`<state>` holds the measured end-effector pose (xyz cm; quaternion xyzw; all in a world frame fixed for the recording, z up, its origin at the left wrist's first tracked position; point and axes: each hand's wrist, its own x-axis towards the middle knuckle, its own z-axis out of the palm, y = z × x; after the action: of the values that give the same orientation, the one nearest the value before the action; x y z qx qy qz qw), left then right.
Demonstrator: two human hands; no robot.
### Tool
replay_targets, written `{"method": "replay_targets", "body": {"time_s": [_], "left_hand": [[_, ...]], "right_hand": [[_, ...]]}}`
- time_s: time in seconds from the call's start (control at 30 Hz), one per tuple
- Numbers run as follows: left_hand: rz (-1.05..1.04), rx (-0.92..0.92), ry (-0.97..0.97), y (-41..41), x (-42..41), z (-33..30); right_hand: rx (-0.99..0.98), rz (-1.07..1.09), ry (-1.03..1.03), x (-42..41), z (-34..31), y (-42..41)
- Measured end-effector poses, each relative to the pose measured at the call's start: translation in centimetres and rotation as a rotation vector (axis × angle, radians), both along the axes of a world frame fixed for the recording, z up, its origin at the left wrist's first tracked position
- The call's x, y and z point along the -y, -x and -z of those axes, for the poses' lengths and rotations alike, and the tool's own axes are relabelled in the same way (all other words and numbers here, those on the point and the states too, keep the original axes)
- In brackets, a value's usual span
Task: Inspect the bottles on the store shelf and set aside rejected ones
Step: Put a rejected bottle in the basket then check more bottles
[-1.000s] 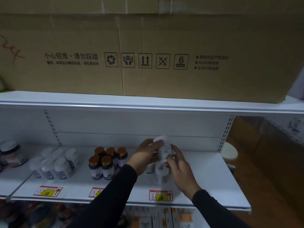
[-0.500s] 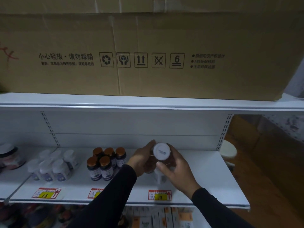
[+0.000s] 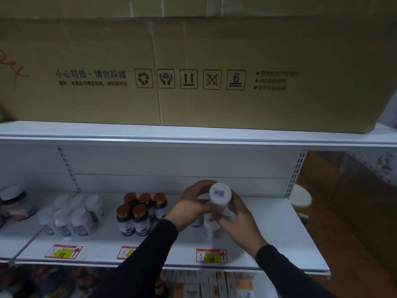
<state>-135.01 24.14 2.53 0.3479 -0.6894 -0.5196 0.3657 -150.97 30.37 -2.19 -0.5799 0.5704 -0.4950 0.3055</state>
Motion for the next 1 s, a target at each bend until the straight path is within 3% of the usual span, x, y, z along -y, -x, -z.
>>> {"method": "replay_targets", "body": {"time_s": [0.27, 0.63, 0.83, 1.0], "left_hand": [[0.001, 0.049, 0.030, 0.0, 0.0, 0.1], [-0.263, 0.315, 0.250, 2.1, 2.3, 0.0], [-0.300, 0.450, 0.203, 3.1, 5.2, 1.9], [-0.260, 0.605, 0.192, 4.0, 6.3, 4.3]], "right_hand": [[-0.017, 0.040, 0.004, 0.6, 1.0, 0.3], [-0.113, 0.216, -0.028, 1.3, 2.4, 2.7], [-0.336, 0.330, -0.030, 0.6, 5.2, 5.8], [-0.584, 0.315, -0.165, 0.0, 8.7, 7.7]]}}
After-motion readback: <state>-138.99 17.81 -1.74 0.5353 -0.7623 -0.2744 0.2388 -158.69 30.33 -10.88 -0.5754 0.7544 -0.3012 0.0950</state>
